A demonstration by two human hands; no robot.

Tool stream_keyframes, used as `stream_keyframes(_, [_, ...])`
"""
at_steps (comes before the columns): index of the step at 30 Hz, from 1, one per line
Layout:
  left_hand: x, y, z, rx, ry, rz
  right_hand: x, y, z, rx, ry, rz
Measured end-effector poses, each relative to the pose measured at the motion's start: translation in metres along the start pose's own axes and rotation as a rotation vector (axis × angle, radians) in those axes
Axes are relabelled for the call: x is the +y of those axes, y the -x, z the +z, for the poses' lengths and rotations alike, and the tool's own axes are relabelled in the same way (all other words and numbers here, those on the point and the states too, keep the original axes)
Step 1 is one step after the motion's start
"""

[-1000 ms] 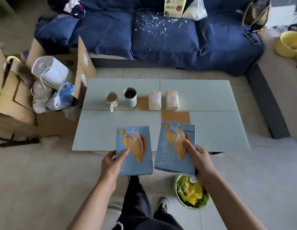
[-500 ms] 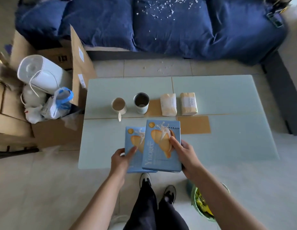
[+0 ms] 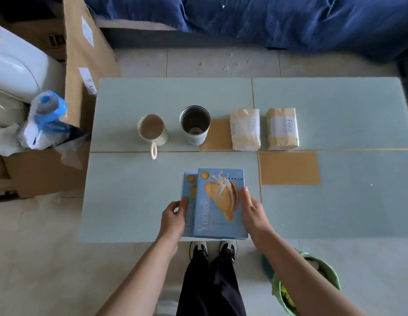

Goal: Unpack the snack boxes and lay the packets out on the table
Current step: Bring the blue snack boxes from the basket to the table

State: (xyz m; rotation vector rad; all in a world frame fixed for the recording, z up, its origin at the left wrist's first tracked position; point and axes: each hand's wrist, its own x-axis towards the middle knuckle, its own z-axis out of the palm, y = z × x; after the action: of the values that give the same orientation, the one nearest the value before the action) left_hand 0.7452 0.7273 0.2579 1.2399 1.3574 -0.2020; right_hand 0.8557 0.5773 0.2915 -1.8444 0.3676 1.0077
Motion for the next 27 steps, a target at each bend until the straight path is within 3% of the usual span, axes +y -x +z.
stream_keyframes(8, [-0.030,-0.054,0.040,-0.022,0.068,0.038,0.044,-0.074,0.007,0.054,0.262,0.022])
stream_keyframes(15, [-0.039,-0.064,0.055,-0.036,0.037,0.027,0.058,-0.093,0.009,0.056,0.258,0.022])
stream_keyframes(20, [-0.053,-0.071,0.052,0.042,-0.145,0.184,0.063,-0.092,0.014,0.015,0.249,0.028])
stream_keyframes(27, [-0.076,-0.074,0.060,0.001,-0.139,0.219,0.061,-0.091,0.029,-0.057,0.193,0.096])
